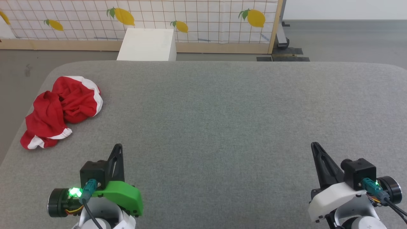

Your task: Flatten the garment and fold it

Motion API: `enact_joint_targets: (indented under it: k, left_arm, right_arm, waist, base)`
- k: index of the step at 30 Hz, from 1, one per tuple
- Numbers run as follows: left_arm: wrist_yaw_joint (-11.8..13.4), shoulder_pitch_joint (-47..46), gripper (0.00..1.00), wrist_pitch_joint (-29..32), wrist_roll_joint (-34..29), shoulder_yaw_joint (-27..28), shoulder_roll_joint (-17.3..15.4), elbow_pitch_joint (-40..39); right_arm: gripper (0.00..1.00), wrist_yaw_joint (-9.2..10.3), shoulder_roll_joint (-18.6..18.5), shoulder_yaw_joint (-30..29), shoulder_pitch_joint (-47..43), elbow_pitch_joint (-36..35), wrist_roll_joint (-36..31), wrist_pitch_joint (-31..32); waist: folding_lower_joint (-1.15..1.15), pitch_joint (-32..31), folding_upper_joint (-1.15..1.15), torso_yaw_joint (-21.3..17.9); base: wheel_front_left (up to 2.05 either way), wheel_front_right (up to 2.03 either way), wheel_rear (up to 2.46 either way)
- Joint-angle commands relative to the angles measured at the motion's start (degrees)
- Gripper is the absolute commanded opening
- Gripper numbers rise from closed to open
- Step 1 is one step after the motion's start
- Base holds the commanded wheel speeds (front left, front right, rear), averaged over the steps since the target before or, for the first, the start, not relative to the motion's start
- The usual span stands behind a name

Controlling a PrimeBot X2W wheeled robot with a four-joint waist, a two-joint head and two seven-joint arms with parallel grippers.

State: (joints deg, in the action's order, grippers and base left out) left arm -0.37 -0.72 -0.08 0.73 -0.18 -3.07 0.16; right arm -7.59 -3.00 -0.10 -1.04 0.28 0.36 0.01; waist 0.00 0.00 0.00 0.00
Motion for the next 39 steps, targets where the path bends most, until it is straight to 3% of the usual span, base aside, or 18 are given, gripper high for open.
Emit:
enact_joint_targets:
  k: [1,12,13,39]
  left_arm:
    - [0.4,0.7,0.0,0.1,-0.7,0.2,0.2,-0.2]
    - [0.0,0.0,0.0,0.0,0.0,0.0,0.0,0.0]
    - [0.0,0.0,1.0,0.0,0.1,-0.1,0.0,0.0]
    - [1.3,-1.2,1.0,-2.7,2.6,-2.9,0.0,2.2]
  right_arm:
    - [0.0,0.1,0.1,0.1,1.0,-0.3,-0.4,0.0]
    - [0.0,0.0,0.0,0.0,0.0,0.0,0.0,0.0]
    - [1.0,0.0,0.0,0.0,0.0,0.0,0.0,0.0]
    - [1.0,0.02,0.0,-0.1,0.1,0.3,0.2,-2.6]
  waist:
    - [0.0,0.0,0.0,0.0]
    - [0.0,0.0,0.0,0.0]
    - [0.0,0.0,0.0,0.0]
    - [0.0,-0.2,0.0,0.2]
  base:
    - [0.0,0.0,0.0]
    - [0.0,0.0,0.0]
    - [0.0,0.0,0.0]
    - [0.0,0.0,0.0]
